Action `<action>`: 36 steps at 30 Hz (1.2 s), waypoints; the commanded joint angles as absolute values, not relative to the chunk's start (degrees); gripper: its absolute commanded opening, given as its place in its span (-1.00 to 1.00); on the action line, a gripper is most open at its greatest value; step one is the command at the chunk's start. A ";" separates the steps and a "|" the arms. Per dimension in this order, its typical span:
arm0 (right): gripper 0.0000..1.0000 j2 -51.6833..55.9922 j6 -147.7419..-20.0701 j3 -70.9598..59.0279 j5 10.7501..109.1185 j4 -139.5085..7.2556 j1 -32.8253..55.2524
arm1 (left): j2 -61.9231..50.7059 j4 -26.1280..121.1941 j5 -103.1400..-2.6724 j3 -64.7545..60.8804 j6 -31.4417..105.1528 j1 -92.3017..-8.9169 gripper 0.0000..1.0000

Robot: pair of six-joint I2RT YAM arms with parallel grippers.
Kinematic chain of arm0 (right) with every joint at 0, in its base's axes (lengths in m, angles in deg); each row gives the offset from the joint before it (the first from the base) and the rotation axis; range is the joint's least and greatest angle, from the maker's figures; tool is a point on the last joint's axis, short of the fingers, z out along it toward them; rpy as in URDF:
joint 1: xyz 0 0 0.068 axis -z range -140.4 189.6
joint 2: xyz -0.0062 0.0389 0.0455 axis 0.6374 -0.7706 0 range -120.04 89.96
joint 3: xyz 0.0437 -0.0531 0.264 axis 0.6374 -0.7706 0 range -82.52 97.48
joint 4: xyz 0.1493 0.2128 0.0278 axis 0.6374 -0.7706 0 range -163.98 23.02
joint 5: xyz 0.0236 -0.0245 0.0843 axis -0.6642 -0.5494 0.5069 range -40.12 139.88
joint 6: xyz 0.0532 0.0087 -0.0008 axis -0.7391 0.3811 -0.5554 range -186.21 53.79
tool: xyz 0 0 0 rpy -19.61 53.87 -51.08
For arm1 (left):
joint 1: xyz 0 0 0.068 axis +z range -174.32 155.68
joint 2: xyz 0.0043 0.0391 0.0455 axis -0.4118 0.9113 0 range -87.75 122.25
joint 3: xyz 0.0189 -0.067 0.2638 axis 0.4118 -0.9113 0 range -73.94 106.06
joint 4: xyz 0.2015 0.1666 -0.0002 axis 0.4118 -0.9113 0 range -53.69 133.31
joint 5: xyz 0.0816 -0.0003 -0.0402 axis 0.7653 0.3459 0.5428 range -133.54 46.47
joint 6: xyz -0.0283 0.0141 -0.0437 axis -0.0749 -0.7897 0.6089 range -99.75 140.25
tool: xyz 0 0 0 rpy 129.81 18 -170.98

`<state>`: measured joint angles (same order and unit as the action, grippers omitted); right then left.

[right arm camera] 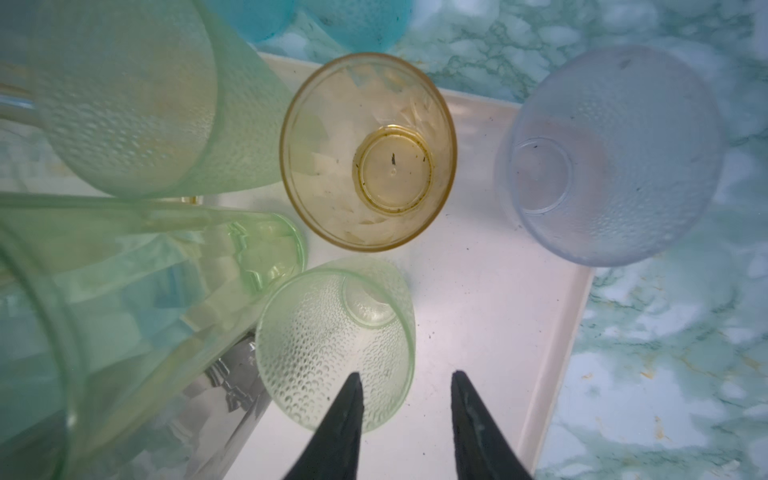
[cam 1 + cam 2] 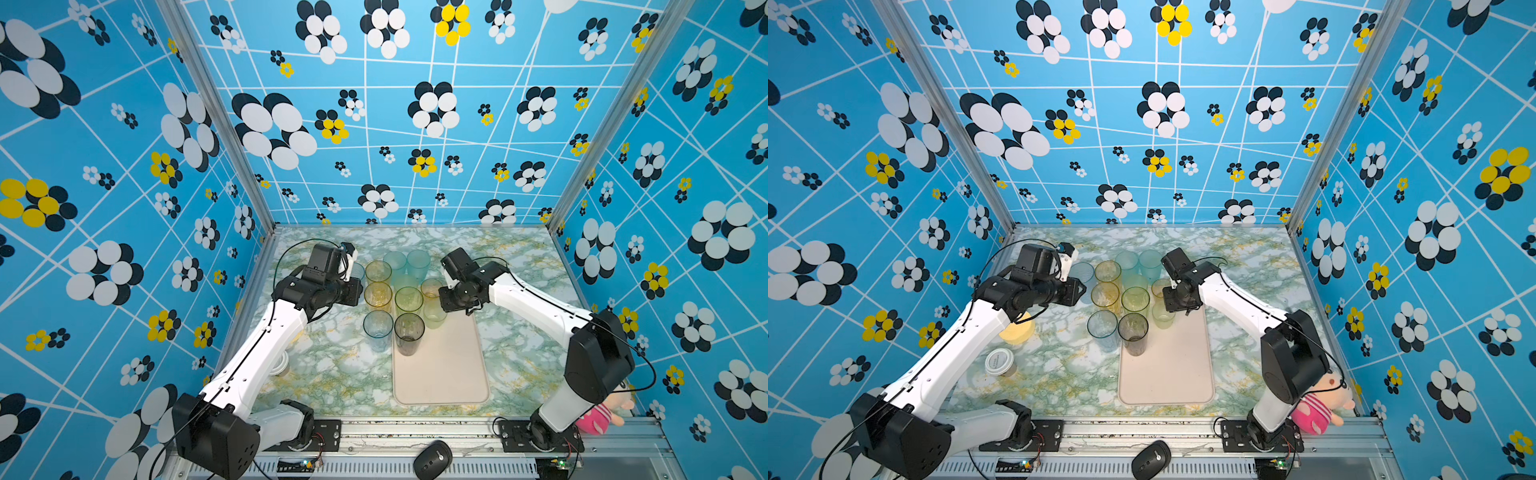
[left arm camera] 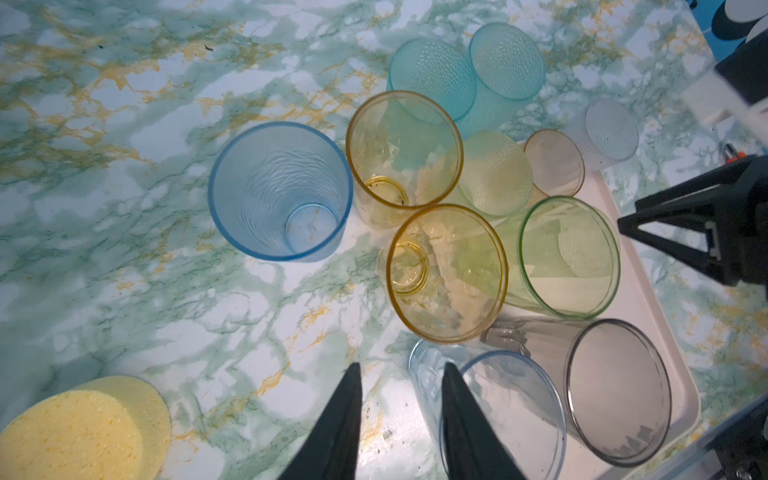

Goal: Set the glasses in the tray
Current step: 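Lower the pale green dotted glass onto the tray and open the right gripper, then reach the left gripper to the clear blue-rimmed glass while the right gripper rises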

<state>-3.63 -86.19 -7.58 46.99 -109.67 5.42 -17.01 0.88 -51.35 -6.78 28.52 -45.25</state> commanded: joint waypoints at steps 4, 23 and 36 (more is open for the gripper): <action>-0.19 7.05 -88.36 -13.73 43.85 -109.62 7.05 | -21.15 -7.28 -46.17 -6.99 28.39 -48.48 -0.28; -0.18 16.54 -91.30 -21.89 45.01 -108.37 7.73 | -21.45 -8.47 -48.44 -11.35 32.20 -51.61 -0.35; -0.18 17.73 -91.71 -23.08 44.95 -108.55 7.70 | -17.76 -5.07 -48.73 -12.42 31.85 -52.80 -0.37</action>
<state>16.64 -90.98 -22.38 45.50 -108.30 7.50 -18.39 -6.18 -48.22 -11.81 31.67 -52.22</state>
